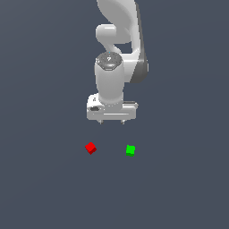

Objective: Stack the red cube on top of the green cube.

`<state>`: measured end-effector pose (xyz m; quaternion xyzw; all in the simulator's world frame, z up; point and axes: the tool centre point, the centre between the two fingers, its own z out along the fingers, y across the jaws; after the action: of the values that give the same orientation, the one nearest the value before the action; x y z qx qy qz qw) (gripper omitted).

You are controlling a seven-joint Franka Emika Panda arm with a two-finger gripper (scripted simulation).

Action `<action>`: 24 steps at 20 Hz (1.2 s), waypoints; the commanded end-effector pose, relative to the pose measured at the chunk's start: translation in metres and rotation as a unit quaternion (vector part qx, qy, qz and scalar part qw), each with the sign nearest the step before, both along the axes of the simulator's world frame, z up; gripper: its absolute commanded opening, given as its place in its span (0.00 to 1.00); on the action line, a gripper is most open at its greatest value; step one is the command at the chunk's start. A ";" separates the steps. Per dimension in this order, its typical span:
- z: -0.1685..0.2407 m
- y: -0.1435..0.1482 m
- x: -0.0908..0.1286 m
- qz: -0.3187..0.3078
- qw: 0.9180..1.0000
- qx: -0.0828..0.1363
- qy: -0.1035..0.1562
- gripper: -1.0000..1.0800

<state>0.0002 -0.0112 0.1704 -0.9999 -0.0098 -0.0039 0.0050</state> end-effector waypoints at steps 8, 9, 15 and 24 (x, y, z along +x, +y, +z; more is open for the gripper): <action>-0.020 -0.026 0.004 0.069 0.998 -0.001 0.000 0.96; -0.023 -0.029 0.005 0.079 0.997 -0.001 0.001 0.96; -0.041 -0.052 0.013 0.142 0.990 -0.002 0.001 0.96; -0.070 -0.084 0.032 0.241 0.971 -0.004 0.001 0.96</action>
<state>0.0285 -0.0902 0.1052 -0.9725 -0.2329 -0.0014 0.0023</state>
